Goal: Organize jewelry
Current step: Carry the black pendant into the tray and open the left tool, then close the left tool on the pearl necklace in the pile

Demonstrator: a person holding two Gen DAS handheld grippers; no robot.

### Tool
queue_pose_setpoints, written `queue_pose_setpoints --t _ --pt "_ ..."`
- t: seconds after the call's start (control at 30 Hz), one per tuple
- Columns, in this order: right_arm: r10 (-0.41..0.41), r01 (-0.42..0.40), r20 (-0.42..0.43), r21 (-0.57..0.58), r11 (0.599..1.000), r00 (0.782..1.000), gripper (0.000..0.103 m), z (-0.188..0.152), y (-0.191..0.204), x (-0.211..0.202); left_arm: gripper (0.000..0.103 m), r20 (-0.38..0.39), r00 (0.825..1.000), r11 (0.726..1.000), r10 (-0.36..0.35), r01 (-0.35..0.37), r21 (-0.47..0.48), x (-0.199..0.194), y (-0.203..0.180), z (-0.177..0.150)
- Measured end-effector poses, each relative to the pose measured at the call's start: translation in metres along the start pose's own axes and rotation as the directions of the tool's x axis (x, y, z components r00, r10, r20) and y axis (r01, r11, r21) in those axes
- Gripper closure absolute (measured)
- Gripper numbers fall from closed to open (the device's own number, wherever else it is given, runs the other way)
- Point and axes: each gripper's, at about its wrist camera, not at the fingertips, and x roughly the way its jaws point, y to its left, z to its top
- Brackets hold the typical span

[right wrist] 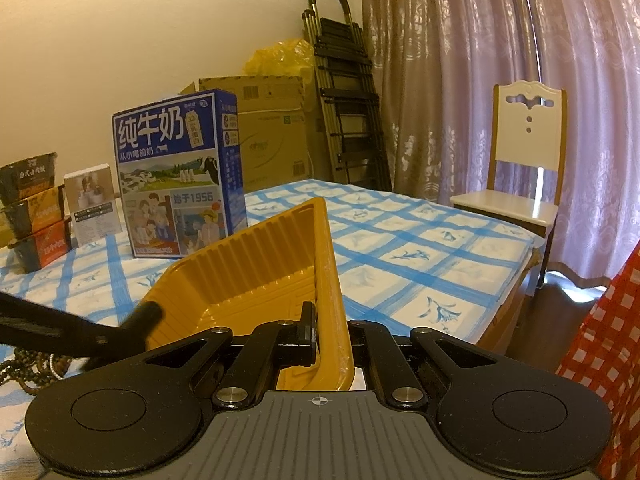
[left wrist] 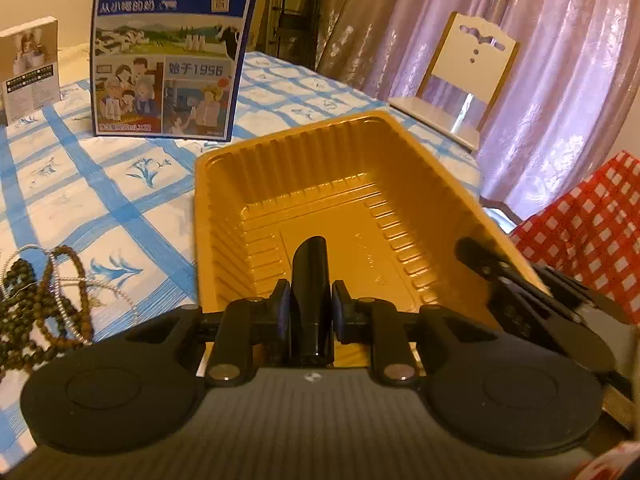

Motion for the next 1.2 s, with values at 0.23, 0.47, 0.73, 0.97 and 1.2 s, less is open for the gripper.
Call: queue_pose_setpoints --t 0.23,0.47,0.73,0.97,1.2 --pt "0.001 -0.001 0.000 0.002 1.000 1.000 0.098 0.001 0.001 0.000 0.084 -0.034 0.999 0.999 0.018 -0.019 -0.030 0.029 0.006 0.006" --pt "0.001 -0.001 0.001 0.000 1.000 1.000 0.099 0.001 0.001 0.000 0.084 -0.031 0.999 0.999 0.020 -0.021 -0.037 0.041 0.009 0.012" --pt "0.000 0.000 0.000 0.001 1.000 1.000 0.098 0.001 0.001 0.000 0.080 0.013 0.999 0.996 0.037 -0.036 -0.080 0.022 0.020 0.012" --pt "-0.002 0.002 -0.002 0.002 1.000 1.000 0.099 0.000 0.000 0.001 0.076 0.088 0.991 0.990 0.105 -0.096 -0.100 -0.030 0.043 0.005" --pt "-0.003 0.003 -0.003 0.005 1.000 1.000 0.099 0.000 -0.002 0.001 0.074 0.088 0.976 0.973 0.199 -0.186 -0.137 -0.070 0.079 -0.014"
